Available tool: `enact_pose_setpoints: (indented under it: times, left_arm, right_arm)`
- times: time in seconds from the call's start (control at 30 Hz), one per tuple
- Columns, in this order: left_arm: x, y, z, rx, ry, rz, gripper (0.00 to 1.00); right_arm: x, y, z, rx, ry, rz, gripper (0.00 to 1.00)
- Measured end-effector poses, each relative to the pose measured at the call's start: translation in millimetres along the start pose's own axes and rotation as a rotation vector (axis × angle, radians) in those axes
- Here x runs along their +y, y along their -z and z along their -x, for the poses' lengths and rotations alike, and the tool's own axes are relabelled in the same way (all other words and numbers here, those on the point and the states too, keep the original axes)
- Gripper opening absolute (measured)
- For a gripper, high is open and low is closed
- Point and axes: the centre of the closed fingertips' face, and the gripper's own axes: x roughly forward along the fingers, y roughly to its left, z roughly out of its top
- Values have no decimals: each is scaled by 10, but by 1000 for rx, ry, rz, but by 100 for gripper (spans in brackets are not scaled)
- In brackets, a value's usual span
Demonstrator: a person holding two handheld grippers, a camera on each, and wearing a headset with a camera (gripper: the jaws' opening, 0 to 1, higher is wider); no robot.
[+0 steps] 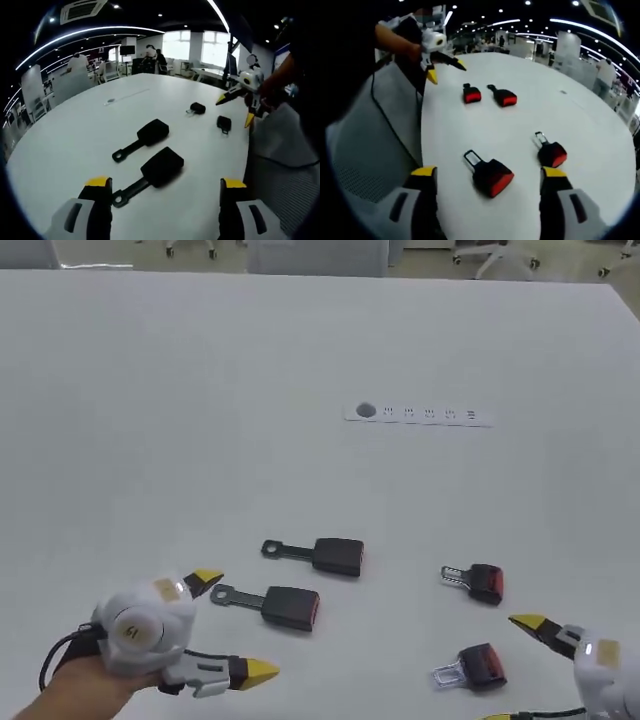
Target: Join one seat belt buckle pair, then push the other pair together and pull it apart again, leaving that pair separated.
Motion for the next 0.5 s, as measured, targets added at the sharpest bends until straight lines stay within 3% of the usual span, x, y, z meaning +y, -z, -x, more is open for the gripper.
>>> enact_pose_setpoints:
  times: [0.13, 0.23, 0.3, 0.37, 0.5]
  left_arm:
    - [6, 43, -105, 42, 38, -59, 89]
    - [44, 110, -200, 97, 62, -125, 87]
    - [42, 145, -291, 123, 97, -139, 84]
    - [50, 212, -375, 172, 137, -193, 82]
    - [51, 156, -531, 186, 184, -263, 77]
  right_arm:
    - [-67, 6, -55, 17, -29, 21, 84]
    - [-63, 21, -100, 39, -67, 47, 83]
    - [-38, 64, -135, 69, -106, 79, 81]
    - [-9, 69, -169, 81, -145, 101, 80]
    - [-4, 119, -203, 129, -212, 179, 74]
